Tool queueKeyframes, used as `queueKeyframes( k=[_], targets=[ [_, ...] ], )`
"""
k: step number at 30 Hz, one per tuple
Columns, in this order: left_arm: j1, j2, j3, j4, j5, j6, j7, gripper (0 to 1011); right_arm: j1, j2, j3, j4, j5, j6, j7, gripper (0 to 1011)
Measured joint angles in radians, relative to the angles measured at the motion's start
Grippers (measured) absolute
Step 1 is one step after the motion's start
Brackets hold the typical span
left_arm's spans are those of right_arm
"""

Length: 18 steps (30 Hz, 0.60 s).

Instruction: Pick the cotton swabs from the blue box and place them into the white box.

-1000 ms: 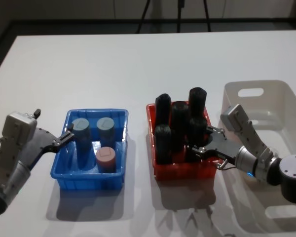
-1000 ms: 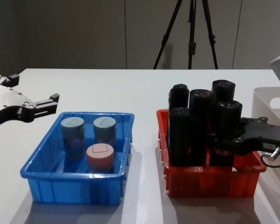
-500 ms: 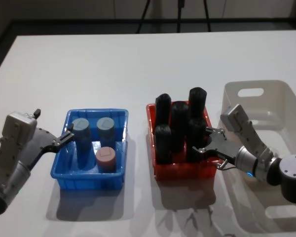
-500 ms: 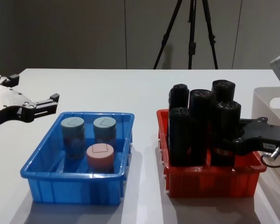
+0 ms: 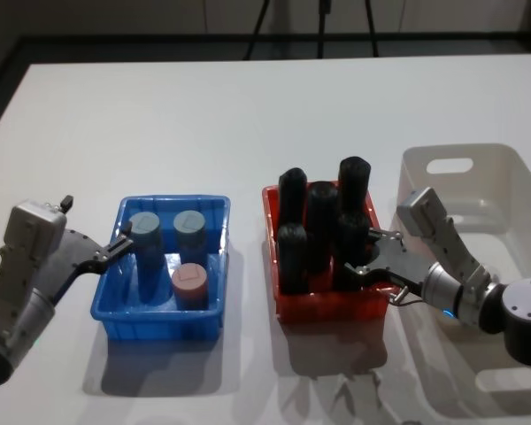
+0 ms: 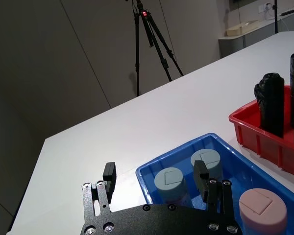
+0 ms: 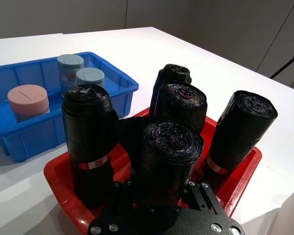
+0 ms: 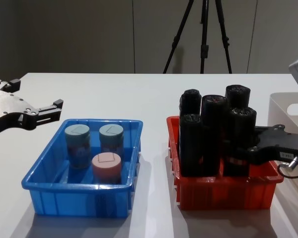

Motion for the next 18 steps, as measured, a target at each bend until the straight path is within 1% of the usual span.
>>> queueKeyframes(
  k=[6,10,18],
  targets=[
    [0.000,0.000,0.000,0.000,0.000,0.000,0.000,1001,-0.004,0.001,0.002,-0.003,0.010,-0.009,0.012,444],
    [0.000,0.000,0.000,0.000,0.000,0.000,0.000,1001,-0.009,0.005,0.003,-0.018,0.016,-0.012,0.019,444],
    [0.000,0.000,0.000,0.000,0.000,0.000,0.000,1001,-0.031,0.021,0.015,-0.078,0.039,-0.012,0.022,444]
  ],
)
